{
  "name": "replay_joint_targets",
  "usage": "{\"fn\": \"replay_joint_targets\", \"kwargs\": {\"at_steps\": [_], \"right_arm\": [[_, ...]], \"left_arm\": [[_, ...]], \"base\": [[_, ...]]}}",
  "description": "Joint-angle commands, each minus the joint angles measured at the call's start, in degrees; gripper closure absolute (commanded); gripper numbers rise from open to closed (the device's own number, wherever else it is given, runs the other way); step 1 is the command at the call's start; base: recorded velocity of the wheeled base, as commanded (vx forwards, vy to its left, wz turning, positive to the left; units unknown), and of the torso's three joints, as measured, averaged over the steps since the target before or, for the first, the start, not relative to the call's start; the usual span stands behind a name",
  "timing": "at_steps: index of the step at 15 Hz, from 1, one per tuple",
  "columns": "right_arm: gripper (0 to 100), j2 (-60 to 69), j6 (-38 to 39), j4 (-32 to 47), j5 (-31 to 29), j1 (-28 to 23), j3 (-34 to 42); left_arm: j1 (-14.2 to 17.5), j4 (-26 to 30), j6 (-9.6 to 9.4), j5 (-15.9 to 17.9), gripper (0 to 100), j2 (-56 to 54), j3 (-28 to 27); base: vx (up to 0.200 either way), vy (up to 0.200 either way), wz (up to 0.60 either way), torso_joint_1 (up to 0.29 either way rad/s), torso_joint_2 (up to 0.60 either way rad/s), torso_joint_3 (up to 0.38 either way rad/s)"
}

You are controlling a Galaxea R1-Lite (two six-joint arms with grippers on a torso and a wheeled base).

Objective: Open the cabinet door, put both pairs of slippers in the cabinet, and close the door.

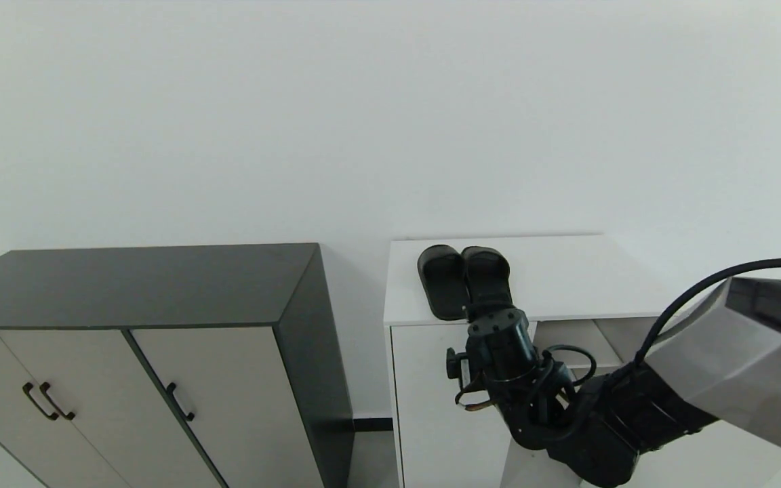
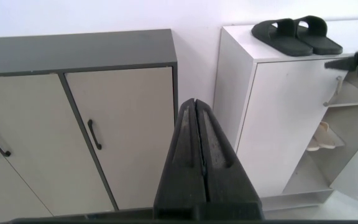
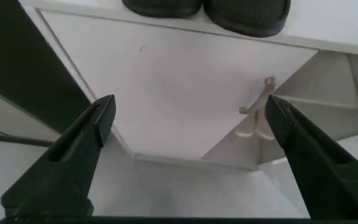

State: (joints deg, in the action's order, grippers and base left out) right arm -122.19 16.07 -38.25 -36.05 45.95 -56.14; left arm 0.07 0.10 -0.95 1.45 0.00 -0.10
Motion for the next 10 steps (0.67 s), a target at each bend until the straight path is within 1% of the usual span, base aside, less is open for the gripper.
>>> {"fn": "replay_joint_targets", "kwargs": {"at_steps": [1, 5, 7, 10], "right_arm": [[0, 3.62, 0.63, 1.6, -0.08, 0.46, -2.75], [0, 4.94, 0.63, 4.68, -0.08, 1.08, -5.3], [0, 5.12, 0.63, 4.59, -0.08, 1.08, -6.35], [0, 5.99, 0.72, 4.5, -0.25, 1.08, -6.0]], "left_arm": [[0.01, -0.1, -0.02, -0.04, 100, 0.0, 0.01], [0.01, -0.01, -0.02, 0.04, 100, 0.09, 0.01], [0.01, -0.01, -0.1, 0.04, 100, 0.0, 0.01], [0.01, -0.01, -0.02, 0.04, 100, 0.09, 0.01]], "base": [[0.0, 0.0, 0.0, 0.0, 0.0, 0.0], [0.0, 0.0, 0.0, 0.0, 0.0, 0.0], [0.0, 0.0, 0.0, 0.0, 0.0, 0.0], [0.2, 0.0, 0.0, 0.002, 0.01, 0.002]]}}
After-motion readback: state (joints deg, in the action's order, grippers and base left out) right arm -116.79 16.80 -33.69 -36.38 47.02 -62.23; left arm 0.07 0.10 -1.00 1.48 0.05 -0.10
